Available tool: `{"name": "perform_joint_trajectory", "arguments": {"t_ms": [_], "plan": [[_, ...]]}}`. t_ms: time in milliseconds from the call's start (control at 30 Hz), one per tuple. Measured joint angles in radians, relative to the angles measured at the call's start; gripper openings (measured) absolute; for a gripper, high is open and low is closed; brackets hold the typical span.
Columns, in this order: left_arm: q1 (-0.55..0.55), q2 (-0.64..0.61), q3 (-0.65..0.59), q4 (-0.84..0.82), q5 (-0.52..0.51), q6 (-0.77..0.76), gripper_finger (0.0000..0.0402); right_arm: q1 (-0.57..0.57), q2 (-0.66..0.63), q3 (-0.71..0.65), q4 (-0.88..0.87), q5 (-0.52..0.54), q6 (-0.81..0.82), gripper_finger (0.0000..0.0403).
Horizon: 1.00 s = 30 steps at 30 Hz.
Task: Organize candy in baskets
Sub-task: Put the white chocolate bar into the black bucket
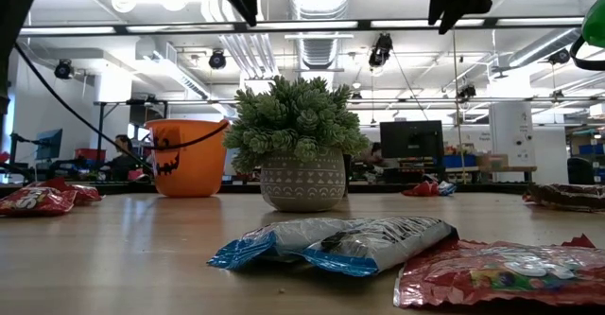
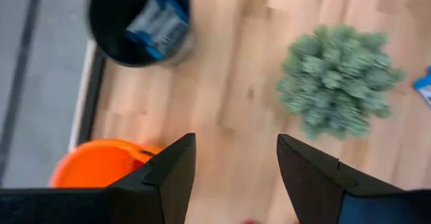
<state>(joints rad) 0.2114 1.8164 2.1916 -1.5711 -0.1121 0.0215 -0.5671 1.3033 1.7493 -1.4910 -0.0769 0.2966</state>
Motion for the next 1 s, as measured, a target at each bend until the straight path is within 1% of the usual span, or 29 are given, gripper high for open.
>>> {"name": "perform_joint_trajectory", "arguments": {"t_ms": [167, 367, 533, 667, 800, 1000], "plan": [[-0.078, -0.001, -0.048, 0.000, 0.001, -0.108, 0.0190, 0.000, 0.000, 0.000, -0.018, 0.003, -0.031, 0.0162], [-0.168, -0.002, -0.109, 0.013, 0.001, -0.321, 0.0190, 0.000, 0.000, -0.001, -0.027, 0.045, -0.073, 0.0162], [-0.252, -0.002, -0.182, 0.099, 0.009, -0.508, 0.0190, 0.000, -0.002, -0.001, -0.048, 0.044, -0.124, 0.0162], [-0.324, -0.001, -0.243, 0.211, 0.010, -0.682, 0.0190, 0.000, -0.004, -0.001, -0.056, 0.045, -0.152, 0.0162], [-0.397, -0.003, -0.295, 0.330, 0.011, -0.823, 0.0190, 0.000, -0.005, -0.001, -0.059, 0.044, -0.165, 0.0162], [-0.507, 0.012, -0.323, 0.397, -0.004, -0.971, 0.0190, 0.000, -0.005, -0.001, -0.081, 0.044, -0.170, 0.0162]]}}
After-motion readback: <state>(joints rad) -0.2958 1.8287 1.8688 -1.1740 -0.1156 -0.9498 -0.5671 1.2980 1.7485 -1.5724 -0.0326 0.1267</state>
